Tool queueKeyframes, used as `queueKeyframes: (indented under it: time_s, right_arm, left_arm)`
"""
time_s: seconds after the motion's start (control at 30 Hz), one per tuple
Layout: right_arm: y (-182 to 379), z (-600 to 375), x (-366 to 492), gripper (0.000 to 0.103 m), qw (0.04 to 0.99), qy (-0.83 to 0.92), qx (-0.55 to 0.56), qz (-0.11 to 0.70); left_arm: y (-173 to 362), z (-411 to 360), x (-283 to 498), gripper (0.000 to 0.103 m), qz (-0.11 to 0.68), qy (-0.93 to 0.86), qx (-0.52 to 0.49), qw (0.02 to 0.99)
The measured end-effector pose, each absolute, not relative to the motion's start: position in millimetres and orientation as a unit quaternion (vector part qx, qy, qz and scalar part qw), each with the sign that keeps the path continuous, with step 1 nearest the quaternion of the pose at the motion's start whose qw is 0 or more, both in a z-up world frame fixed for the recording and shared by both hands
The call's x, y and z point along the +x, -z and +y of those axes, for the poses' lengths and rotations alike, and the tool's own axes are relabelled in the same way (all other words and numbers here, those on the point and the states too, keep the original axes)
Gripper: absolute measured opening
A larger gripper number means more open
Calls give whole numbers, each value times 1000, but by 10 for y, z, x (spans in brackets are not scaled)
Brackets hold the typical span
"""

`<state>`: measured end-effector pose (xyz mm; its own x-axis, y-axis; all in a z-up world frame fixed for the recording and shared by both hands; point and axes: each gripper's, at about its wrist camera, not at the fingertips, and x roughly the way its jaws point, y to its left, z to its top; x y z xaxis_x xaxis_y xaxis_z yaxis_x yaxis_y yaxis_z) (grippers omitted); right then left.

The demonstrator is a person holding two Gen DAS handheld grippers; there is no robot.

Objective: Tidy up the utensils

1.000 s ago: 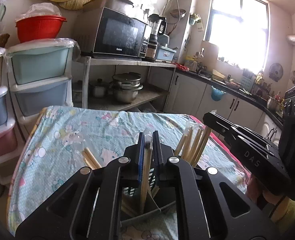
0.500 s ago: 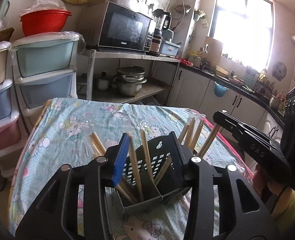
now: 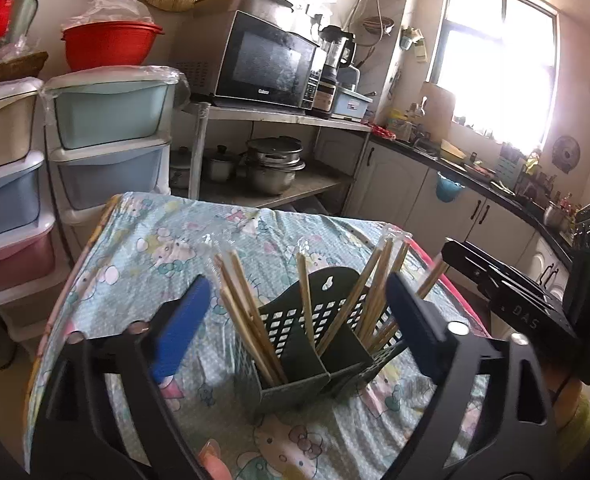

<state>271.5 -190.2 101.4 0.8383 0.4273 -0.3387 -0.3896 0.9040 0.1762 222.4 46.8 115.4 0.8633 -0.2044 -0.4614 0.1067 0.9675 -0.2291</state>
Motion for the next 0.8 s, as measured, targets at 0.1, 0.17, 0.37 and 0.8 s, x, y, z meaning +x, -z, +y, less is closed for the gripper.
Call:
queueKeyframes:
  time_s: [0.1,0.17,0.37,0.8]
  right_arm:
    - [-1019,-1915,2628,57,958,-214,49,184]
    - [-1016,-1920,2568,63,960,-211,45,181]
    - [-960,-1972,2390,74,960,-209,46,183]
    - [-737,-2007,2034,91,956,-205,41,207]
  left_arm:
    - [-1153,475,2157,93,245,73,-98,962]
    - [-1154,482,2109,93,244,72,-100,962]
    - [-1124,477,1972,93,245,65,-98,962]
    - [-872,433,1685,93,265,54,-79,959]
